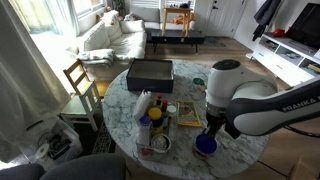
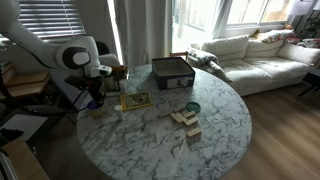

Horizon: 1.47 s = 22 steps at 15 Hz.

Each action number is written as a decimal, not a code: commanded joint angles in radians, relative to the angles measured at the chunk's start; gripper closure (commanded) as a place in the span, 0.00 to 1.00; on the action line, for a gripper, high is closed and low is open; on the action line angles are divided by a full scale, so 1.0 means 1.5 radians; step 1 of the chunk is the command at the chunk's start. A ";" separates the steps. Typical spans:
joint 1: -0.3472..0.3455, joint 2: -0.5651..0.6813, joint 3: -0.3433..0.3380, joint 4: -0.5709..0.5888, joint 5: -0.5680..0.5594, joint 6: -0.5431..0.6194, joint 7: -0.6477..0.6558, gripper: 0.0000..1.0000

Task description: Put the lid on the can on the table then put the other can on top

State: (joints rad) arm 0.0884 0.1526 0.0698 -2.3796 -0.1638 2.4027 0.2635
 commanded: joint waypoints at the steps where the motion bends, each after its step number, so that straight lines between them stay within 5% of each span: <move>1: 0.010 0.009 -0.010 0.003 -0.019 0.010 0.025 1.00; 20: 0.016 0.020 -0.010 0.011 -0.018 0.006 0.032 1.00; 21: 0.016 0.020 -0.010 0.011 -0.017 0.006 0.033 0.94; 22: 0.016 0.019 -0.011 0.011 -0.018 0.006 0.035 0.73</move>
State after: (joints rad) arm 0.0982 0.1707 0.0686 -2.3655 -0.1659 2.4029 0.2865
